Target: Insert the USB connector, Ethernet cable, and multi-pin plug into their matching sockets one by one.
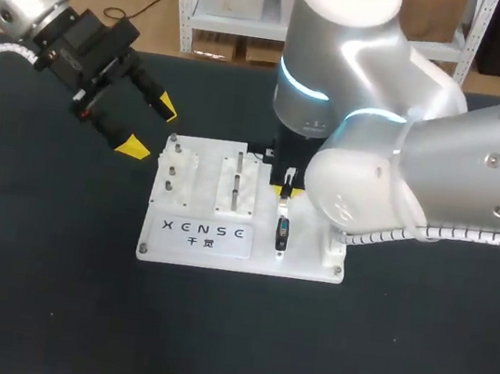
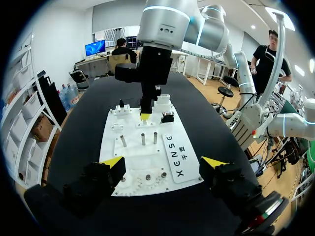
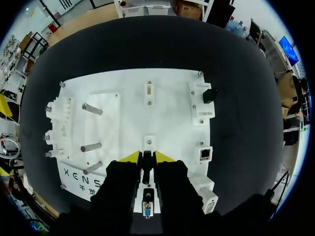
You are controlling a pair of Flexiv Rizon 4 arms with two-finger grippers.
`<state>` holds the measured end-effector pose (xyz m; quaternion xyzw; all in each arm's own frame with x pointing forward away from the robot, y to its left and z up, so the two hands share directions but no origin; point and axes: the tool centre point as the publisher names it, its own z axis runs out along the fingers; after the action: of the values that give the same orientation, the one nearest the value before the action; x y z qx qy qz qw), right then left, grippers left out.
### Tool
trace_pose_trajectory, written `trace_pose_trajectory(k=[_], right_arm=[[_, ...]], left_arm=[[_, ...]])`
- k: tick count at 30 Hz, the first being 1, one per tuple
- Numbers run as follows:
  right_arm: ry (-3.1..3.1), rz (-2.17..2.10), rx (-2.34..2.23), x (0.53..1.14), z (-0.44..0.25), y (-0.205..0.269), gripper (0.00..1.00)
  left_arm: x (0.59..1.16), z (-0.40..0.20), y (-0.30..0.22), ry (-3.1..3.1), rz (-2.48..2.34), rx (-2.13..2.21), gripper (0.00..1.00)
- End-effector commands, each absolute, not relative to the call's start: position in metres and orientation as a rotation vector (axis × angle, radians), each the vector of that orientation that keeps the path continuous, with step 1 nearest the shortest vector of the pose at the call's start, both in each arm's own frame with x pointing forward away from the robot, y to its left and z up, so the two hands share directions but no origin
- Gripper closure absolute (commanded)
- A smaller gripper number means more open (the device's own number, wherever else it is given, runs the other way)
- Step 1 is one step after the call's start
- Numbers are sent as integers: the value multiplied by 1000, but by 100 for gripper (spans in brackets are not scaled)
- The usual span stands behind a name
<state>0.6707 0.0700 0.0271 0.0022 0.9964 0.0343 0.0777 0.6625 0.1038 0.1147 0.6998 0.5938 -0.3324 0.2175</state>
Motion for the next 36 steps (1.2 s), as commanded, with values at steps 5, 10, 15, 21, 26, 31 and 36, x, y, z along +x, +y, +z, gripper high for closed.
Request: trace_pose_trajectory(k=[5,10,15,21,26,31,36], right_arm=[[2933,121,26,664,46,46,100],[2930,79,64,663,43,20,100],[2939,49,105,661,37,0,100],[2945,40,127,660,32,-9,100],[2943,45,138,660,29,-11,100],[2939,51,135,662,26,-11,100],[2938,41,128,663,24,-12,100]], left_arm=[[664,115,104,1642,-923,1942,0],[664,115,104,1642,-923,1942,0],[664,115,104,1642,-923,1942,0],[664,115,104,1642,-923,1942,0],[664,115,104,1642,-923,1942,0],[664,115,104,1642,-923,1942,0],[664,115,104,1642,-923,1942,0]])
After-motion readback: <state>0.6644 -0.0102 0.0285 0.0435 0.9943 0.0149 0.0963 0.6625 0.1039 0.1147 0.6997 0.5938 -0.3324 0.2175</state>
